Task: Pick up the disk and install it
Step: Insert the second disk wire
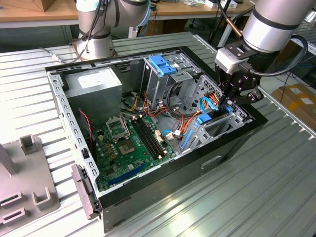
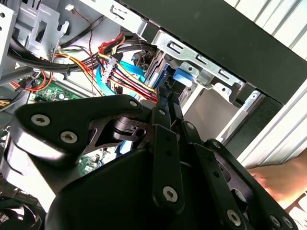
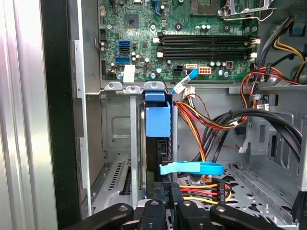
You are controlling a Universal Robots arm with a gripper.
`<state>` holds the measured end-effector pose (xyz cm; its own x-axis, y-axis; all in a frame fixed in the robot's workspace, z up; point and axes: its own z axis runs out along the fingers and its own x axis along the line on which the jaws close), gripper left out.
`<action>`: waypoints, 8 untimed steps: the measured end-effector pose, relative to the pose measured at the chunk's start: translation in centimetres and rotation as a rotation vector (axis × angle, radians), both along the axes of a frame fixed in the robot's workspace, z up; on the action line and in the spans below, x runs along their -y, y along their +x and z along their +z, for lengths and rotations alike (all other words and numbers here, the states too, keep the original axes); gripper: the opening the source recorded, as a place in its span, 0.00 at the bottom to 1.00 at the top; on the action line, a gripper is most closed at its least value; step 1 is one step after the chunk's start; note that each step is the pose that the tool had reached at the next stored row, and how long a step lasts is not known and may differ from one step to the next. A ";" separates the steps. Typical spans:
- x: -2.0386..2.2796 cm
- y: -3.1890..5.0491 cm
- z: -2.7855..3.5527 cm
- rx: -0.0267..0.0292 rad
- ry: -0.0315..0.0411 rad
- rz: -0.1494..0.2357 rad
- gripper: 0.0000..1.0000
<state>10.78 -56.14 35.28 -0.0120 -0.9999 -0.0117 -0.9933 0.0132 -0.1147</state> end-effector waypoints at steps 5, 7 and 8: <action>0.00 0.11 -0.11 0.0000 -0.0002 0.000 0.16; 0.00 0.11 -0.14 -0.0001 -0.0014 0.000 0.16; 0.00 0.11 -0.16 -0.0001 -0.0022 0.000 0.16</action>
